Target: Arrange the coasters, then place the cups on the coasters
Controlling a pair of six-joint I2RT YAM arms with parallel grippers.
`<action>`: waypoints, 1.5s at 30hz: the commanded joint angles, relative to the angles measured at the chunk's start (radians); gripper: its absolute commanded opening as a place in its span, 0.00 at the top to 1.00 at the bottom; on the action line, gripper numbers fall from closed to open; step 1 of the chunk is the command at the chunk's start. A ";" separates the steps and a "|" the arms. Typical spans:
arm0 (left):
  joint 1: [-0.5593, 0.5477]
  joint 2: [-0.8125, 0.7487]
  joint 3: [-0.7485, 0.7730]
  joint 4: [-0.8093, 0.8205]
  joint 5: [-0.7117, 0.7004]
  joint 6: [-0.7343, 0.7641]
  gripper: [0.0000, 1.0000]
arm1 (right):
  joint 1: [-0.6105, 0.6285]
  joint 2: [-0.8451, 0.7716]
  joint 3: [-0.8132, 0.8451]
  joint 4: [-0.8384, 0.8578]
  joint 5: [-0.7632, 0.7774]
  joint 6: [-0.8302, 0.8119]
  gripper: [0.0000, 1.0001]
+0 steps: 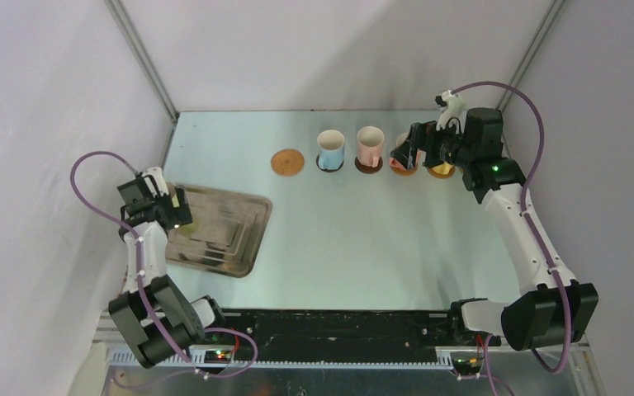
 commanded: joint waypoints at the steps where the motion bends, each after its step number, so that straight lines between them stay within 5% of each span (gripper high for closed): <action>1: 0.013 0.083 0.027 0.119 0.033 -0.023 0.03 | -0.007 -0.031 -0.010 0.028 -0.032 0.021 0.00; 6: 0.015 0.197 0.061 0.176 0.037 -0.065 0.11 | -0.015 -0.038 -0.010 0.028 -0.037 0.022 0.01; 11: 0.016 0.283 0.085 0.214 0.067 -0.105 0.30 | -0.020 -0.037 -0.010 0.028 -0.038 0.019 0.00; 14: 0.016 0.300 0.100 0.221 0.094 -0.120 0.58 | -0.020 -0.032 -0.016 0.032 -0.046 0.022 0.01; 17: 0.015 0.292 0.093 0.241 0.100 -0.126 0.72 | -0.021 -0.033 -0.017 0.032 -0.044 0.021 0.00; 20: 0.016 0.273 0.092 0.232 0.102 -0.127 0.97 | -0.022 -0.034 -0.017 0.033 -0.049 0.023 0.01; 26: -0.010 0.109 0.105 0.132 0.231 -0.105 1.00 | -0.032 -0.040 -0.017 0.034 -0.050 0.031 0.01; 34: -0.352 -0.108 0.237 0.023 0.085 -0.067 1.00 | -0.043 -0.050 -0.018 0.036 -0.046 0.036 0.01; 45: -0.760 0.320 0.740 -0.154 -0.036 -0.085 1.00 | -0.093 -0.059 -0.033 0.052 -0.064 0.048 0.00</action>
